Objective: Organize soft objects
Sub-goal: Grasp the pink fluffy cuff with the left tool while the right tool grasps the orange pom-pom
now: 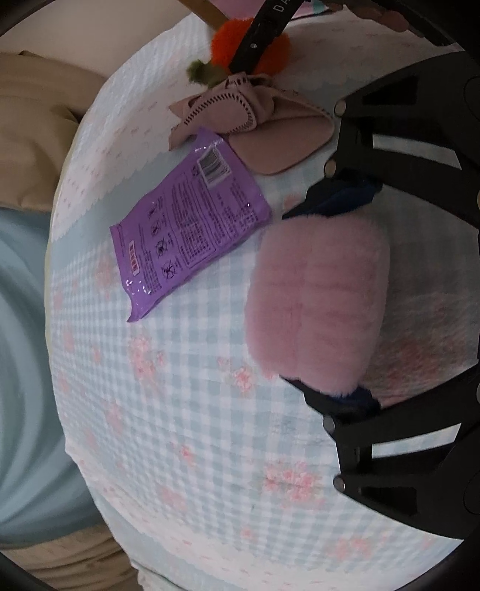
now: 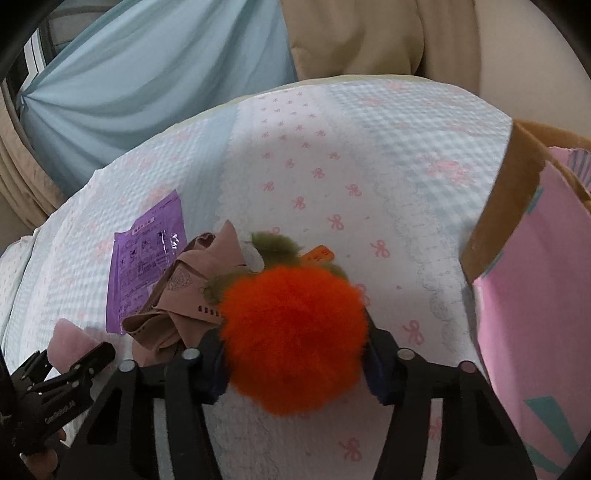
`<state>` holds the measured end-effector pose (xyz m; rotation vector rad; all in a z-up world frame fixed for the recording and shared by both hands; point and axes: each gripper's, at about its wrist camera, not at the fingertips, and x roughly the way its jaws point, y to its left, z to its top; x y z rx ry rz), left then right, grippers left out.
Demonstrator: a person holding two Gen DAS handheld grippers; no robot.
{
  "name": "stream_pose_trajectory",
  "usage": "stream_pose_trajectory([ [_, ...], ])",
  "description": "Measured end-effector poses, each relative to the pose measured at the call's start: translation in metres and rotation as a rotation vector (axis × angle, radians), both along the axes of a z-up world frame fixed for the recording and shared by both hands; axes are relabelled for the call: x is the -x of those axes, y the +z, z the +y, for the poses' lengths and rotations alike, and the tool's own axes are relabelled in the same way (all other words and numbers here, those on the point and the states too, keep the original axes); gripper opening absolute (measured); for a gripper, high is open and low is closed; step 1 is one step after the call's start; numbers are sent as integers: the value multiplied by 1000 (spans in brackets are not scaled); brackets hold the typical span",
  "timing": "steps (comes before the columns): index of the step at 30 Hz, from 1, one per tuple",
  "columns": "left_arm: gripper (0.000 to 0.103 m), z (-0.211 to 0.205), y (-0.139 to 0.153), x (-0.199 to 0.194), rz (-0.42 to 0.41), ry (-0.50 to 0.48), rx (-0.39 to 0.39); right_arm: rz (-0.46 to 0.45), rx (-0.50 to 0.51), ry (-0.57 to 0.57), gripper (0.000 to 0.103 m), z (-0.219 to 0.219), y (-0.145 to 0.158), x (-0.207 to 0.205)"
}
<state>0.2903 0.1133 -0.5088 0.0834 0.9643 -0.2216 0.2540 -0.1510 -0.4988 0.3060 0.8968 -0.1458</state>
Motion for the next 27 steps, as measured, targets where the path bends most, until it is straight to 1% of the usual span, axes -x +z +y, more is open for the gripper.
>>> stream_pose_trajectory([
  [1,61,0,-1,-1,1,2,-7,2,-2,4,47,1,-1,-1],
  [3,53,1,0,-3,-7,1,-23,2,-2,11,41,2,-2,-2],
  [4,48,2,0,-2,-8,0,-24,2,-2,16,38,4,-2,-2],
  [5,44,4,1,-3,-8,-2,-20,3,-1,17,36,4,-2,-3],
  [8,36,6,4,-2,-16,-10,-13,0,0,7,36,5,-1,-2],
  [12,32,3,12,1,-36,-23,-33,-8,0,-13,36,4,5,2],
  [18,32,3,25,8,-44,-30,-16,-25,15,-13,34,5,21,7],
  [23,32,5,44,20,-58,-31,3,-55,22,-14,34,9,45,17],
  [27,32,7,67,32,-82,-26,14,-80,31,-21,34,13,72,31],
])
